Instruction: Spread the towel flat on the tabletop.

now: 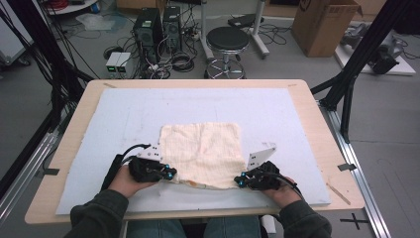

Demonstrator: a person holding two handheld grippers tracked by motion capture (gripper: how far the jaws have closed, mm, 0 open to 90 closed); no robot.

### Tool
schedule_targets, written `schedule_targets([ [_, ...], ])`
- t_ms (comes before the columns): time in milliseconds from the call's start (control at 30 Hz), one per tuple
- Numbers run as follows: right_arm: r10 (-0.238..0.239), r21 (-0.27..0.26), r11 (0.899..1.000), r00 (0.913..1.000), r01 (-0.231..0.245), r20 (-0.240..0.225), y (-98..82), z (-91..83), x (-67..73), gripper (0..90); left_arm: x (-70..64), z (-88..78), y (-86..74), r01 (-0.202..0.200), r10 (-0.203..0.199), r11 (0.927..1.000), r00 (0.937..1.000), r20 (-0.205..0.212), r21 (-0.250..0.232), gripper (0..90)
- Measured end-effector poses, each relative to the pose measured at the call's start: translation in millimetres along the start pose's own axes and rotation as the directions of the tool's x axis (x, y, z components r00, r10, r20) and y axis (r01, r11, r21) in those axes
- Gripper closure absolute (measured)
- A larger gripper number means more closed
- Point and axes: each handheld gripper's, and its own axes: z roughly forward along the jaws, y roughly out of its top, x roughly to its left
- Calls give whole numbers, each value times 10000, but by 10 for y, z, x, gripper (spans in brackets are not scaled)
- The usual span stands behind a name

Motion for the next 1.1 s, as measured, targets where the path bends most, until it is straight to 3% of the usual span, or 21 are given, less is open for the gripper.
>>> schedule_targets([
  [67,120,9,9999,9999,-120,74,-8,-11,-11,884,4,41,5,-105,99,9994,9998,175,332,874],
  [133,66,20,10000,9999,-67,139,-12,-18,-2,884,-26,2,1,-138,129,9997,9992,380,223,876],
  [200,20,-41,10000,9999,-19,128,-5,-27,16,884,-53,-99,1,-185,178,9998,9983,552,121,876],
  [300,-167,-189,9997,9999,168,34,40,-19,62,884,-96,-307,6,-509,483,9979,9968,637,398,875],
  [367,-290,-230,9993,9996,289,-70,80,-6,112,884,-113,-415,-1,-223,156,9977,9944,1044,635,875],
  [433,-480,-263,9985,9987,475,-162,115,3,154,884,-121,-479,-22,-217,109,9961,9923,1234,859,875],
  [467,-497,-311,9983,9986,491,-204,129,10,169,884,-92,-488,-30,-258,165,9951,9952,963,958,872],
  [500,-514,-321,9982,9984,507,-215,140,15,179,883,-60,-477,-37,-10,-40,9952,9987,504,977,856],
  [567,-516,-288,9983,9986,514,-60,148,25,173,882,6,-417,-52,539,-500,9954,9975,-505,792,664],
  [600,-472,-265,9985,9989,470,-43,148,26,163,881,40,-386,-66,835,-794,9947,9945,-680,598,657],
  [667,-324,-347,9989,9995,324,-11,139,10,137,869,82,-326,-98,1054,-1043,9944,9907,-869,77,637],
  [733,-185,-462,9987,9997,192,149,147,-20,110,839,102,-278,-117,1152,-1159,9933,9884,-987,-122,633],
  [800,80,-694,9976,9994,-57,336,177,-49,39,789,121,-243,-115,1021,-1026,9947,9863,-1288,-105,629],
  [867,475,-831,9956,9974,-429,545,226,-65,-73,751,172,-228,-106,1054,-1072,9942,9815,-1585,-198,627],
  [967,800,-1097,9915,9927,-700,900,314,-75,-246,704,286,-229,-94,1332,-1454,9886,9655,-2160,-701,628],
  [1067,1221,-1257,9866,9824,-1044,1416,433,-74,-493,677,461,-207,-65,1749,-2013,9774,9408,-2728,-1184,628],
  [1100,1369,-1314,9844,9781,-1168,1566,466,-72,-580,659,514,-189,-61,1934,-2274,9707,9312,-2849,-1424,627],
])
